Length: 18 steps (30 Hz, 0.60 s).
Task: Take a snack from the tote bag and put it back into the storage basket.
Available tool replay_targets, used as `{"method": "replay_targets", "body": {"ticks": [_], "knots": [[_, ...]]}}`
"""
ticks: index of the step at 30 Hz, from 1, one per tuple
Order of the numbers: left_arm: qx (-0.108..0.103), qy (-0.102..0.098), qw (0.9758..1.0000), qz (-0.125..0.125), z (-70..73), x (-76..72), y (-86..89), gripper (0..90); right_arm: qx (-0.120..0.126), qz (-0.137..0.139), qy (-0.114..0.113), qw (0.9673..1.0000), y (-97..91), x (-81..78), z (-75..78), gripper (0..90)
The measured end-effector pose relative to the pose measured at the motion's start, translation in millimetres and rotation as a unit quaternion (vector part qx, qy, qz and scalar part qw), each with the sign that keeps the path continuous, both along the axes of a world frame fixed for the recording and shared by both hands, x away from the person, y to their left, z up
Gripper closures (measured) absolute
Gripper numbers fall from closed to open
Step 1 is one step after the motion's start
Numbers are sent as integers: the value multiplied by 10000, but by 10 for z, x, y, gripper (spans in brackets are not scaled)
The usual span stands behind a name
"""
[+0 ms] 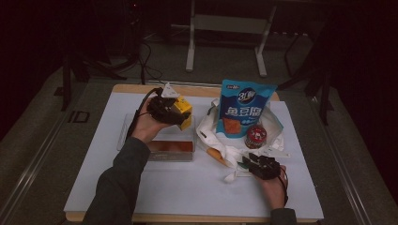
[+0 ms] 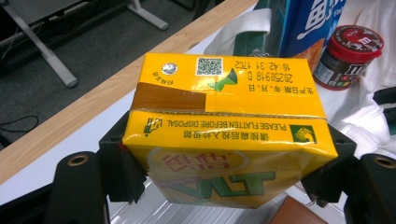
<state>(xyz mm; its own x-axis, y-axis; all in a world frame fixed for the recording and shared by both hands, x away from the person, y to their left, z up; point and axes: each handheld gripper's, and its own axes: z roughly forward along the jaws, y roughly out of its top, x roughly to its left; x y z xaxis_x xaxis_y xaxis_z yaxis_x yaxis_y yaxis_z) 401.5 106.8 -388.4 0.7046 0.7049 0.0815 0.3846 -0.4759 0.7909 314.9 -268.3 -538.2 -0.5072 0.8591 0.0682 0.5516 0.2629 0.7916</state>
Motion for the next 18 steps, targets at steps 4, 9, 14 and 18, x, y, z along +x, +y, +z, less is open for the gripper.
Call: {"method": "replay_targets", "body": {"ticks": [4, 9, 14, 18], "knots": [[7, 5, 10000, 51, -13, -6, 37, 284, -1, 0, -1, 10000, 0, 0, 0, 636], [16, 36, 10000, 92, -26, -6, 87, 284, -3, 1, -5, 10000, 1, 0, 0, 636], [-23, 56, 9998, 184, -36, -10, 150, 285, -4, 2, -6, 10000, 1, 0, 0, 636], [-6, 61, 9997, 255, -45, -16, 187, 284, -3, 1, -6, 10000, 1, 0, 0, 636]]}}
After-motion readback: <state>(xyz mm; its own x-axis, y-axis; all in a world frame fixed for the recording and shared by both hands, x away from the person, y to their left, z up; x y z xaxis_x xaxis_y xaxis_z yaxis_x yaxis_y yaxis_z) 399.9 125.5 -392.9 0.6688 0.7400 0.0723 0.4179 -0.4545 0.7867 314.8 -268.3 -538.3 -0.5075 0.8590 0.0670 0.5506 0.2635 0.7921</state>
